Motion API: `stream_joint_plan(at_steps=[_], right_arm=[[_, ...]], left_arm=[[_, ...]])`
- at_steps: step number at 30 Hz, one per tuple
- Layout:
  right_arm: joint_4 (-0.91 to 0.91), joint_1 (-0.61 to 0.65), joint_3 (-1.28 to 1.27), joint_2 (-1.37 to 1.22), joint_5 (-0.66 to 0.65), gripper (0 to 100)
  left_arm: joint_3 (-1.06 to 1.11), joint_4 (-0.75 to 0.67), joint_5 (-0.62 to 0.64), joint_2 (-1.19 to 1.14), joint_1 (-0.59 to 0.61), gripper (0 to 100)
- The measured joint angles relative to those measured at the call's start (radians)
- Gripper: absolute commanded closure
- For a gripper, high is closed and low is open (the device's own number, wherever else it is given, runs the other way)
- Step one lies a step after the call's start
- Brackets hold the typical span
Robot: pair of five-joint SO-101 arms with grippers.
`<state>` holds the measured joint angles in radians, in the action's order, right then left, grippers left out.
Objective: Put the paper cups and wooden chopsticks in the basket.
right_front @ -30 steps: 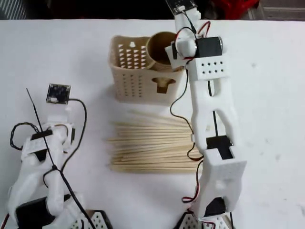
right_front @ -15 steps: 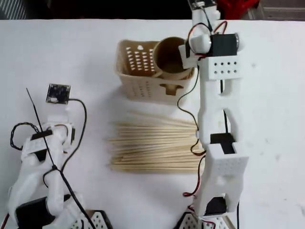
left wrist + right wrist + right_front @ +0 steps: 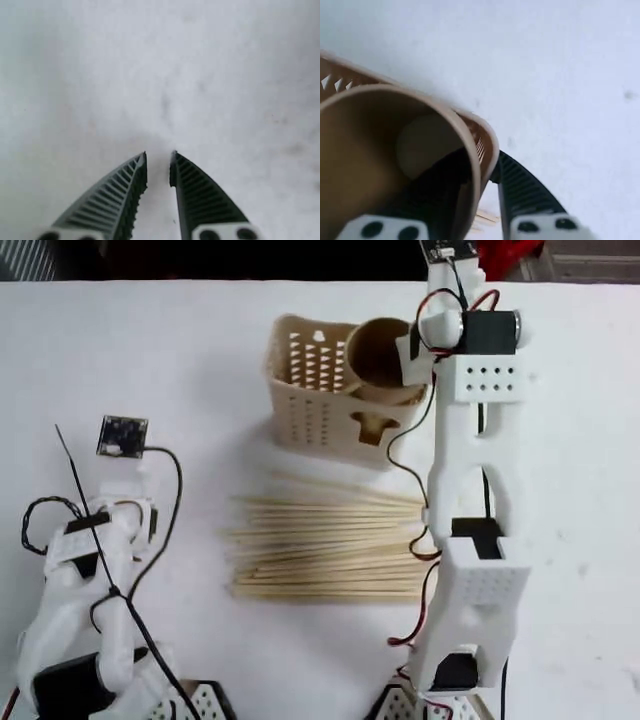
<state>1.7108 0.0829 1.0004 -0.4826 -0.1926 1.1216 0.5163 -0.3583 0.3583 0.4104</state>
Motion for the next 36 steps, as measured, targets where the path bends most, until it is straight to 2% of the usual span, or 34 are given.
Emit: stream_joint_plan(at_steps=[2, 10, 20, 22, 26, 31, 36], right_arm=[[0.003, 0.006, 0.0, -0.009, 0.0, 72.6], [0.003, 0.014, 0.029, 0.002, -0.006, 74.7], [0.003, 0.144, 0.075, 0.218, -0.006, 74.8], [0.003, 0.169, 0.075, 0.273, -0.006, 76.5], [0.005, 0.207, 0.068, 0.387, -0.006, 87.2], [0.005, 0.318, -0.138, 0.565, -0.029, 88.9], [0.002, 0.56, -0.529, 0.769, -0.195, 88.9]], left_arm=[[0.0, 0.0, 0.0, 0.0, 0.0, 90], [0.0, 0.0, 0.0, 0.0, 0.0, 90], [0.0, 0.0, 0.0, 0.0, 0.0, 90], [0.0, 0.0, 0.0, 0.0, 0.0, 90], [0.0, 0.0, 0.0, 0.0, 0.0, 90], [0.0, 0.0, 0.0, 0.0, 0.0, 90], [0.0, 0.0, 0.0, 0.0, 0.0, 90]])
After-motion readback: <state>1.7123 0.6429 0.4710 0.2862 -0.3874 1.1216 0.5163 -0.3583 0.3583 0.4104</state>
